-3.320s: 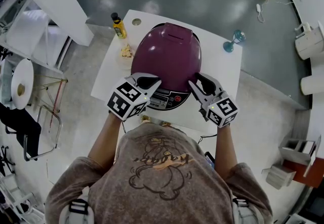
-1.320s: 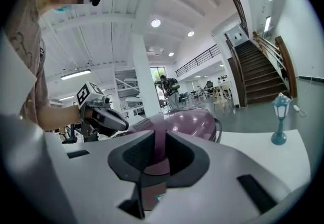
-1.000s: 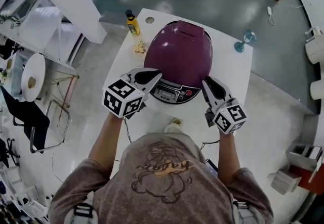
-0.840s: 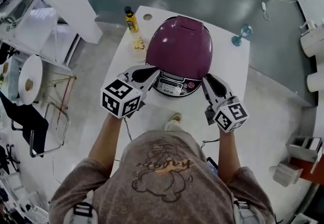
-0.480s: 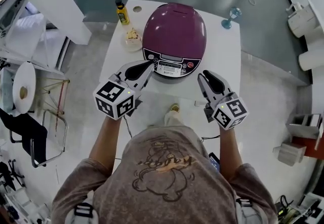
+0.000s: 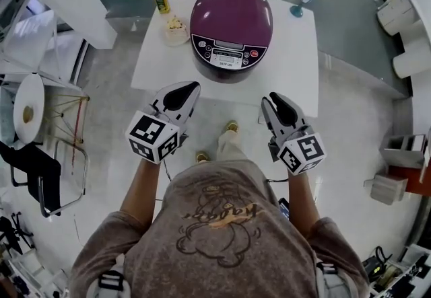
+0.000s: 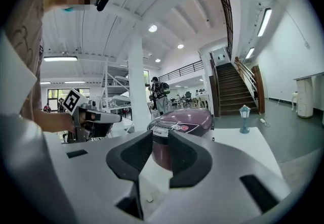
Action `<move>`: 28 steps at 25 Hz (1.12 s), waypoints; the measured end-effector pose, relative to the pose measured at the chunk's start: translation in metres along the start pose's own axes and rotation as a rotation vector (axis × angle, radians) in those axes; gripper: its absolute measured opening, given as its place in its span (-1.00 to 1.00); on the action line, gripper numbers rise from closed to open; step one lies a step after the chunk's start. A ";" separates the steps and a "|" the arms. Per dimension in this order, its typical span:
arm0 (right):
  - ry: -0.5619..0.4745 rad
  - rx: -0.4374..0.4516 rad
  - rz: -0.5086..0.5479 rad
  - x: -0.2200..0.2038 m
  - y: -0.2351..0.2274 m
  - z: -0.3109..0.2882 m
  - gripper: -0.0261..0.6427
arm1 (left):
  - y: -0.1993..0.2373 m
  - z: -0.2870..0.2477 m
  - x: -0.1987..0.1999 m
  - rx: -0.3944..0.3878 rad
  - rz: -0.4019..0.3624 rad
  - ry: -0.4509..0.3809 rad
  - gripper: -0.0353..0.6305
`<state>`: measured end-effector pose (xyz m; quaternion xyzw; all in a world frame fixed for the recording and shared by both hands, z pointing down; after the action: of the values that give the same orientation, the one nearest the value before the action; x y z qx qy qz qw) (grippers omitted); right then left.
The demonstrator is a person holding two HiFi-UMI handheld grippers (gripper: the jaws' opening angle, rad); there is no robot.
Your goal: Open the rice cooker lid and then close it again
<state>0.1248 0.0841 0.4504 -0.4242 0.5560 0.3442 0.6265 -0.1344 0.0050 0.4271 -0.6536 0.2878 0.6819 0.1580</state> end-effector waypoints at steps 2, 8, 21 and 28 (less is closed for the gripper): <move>-0.008 -0.018 0.006 -0.007 0.007 0.010 -0.65 | -0.004 0.010 -0.008 0.020 0.002 -0.017 -0.83; -0.053 -0.102 -0.024 -0.021 0.017 0.037 -0.75 | -0.017 0.029 -0.024 0.048 -0.014 -0.074 -0.83; -0.073 -0.227 -0.012 -0.045 0.014 0.074 -0.92 | -0.038 0.024 -0.051 0.064 -0.014 -0.107 -0.83; -0.072 -0.245 -0.002 -0.051 0.014 0.071 -0.92 | -0.025 0.026 -0.053 0.104 0.001 -0.122 -0.83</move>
<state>0.1332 0.1568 0.5000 -0.4853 0.4866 0.4239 0.5899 -0.1350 0.0490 0.4740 -0.6015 0.3131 0.7047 0.2086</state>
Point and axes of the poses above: the fingertips, and each gripper's own axes: z backward along the fingers, y to its left, x out of its top, the point moved 7 cm from there along z, backward along the fingers, and after that the axes turned 11 degrees about -y, right-handed, at the moved point
